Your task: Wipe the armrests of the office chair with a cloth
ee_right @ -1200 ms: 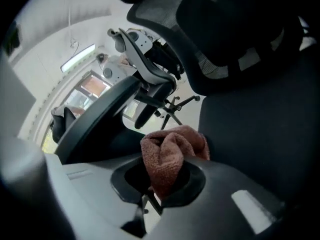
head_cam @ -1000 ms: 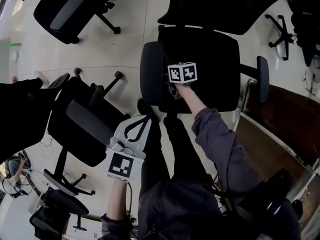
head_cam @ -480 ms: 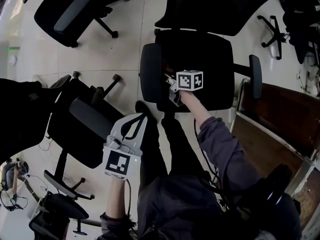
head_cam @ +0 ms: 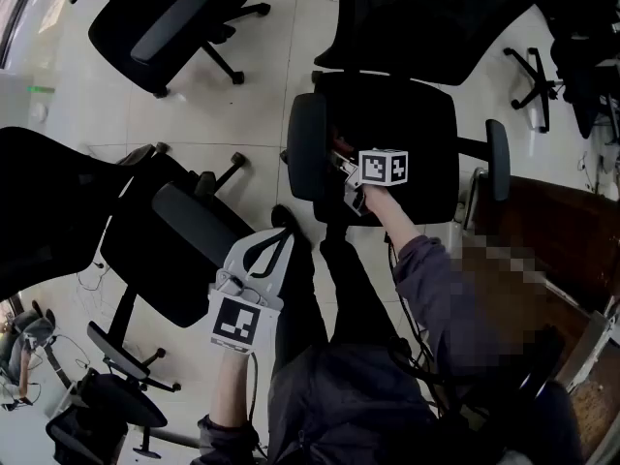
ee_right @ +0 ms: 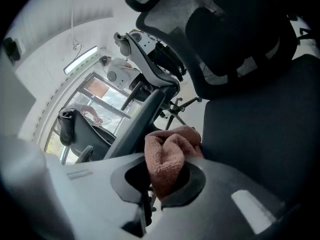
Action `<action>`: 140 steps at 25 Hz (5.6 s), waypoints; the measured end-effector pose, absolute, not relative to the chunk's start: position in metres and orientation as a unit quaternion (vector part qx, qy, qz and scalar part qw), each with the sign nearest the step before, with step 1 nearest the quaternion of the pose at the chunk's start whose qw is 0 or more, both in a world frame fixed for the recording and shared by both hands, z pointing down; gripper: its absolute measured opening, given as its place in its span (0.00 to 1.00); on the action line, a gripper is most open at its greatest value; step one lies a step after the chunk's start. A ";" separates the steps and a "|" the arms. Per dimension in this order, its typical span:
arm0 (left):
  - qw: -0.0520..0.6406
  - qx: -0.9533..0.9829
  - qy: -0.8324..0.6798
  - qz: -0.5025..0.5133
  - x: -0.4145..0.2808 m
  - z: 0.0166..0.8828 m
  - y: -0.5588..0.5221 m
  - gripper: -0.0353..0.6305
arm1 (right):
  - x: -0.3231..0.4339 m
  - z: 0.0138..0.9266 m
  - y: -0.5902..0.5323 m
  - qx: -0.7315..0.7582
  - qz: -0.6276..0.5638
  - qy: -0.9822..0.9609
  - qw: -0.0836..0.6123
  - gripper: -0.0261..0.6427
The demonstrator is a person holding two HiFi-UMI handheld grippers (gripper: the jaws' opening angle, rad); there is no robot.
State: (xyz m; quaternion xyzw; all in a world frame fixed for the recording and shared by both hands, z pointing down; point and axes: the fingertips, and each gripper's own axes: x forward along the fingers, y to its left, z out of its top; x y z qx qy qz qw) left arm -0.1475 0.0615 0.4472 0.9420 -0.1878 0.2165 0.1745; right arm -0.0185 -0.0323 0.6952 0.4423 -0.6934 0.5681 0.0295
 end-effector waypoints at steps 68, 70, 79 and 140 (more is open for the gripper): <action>0.101 0.902 -0.030 0.419 -0.161 0.540 0.069 0.07 | -0.087 0.447 0.009 0.639 0.412 -0.644 -0.088 0.07; 0.031 0.883 0.023 0.468 -0.165 0.554 0.088 0.07 | -0.090 0.451 0.010 0.636 0.418 -0.643 -0.085 0.07; -0.091 0.792 0.106 0.594 -0.178 0.594 0.095 0.07 | -0.087 0.468 -0.006 0.616 0.429 -0.659 -0.056 0.07; 0.617 0.770 -0.161 0.017 -0.640 0.508 -0.013 0.07 | -0.256 0.608 -0.094 0.570 0.465 -0.678 0.005 0.07</action>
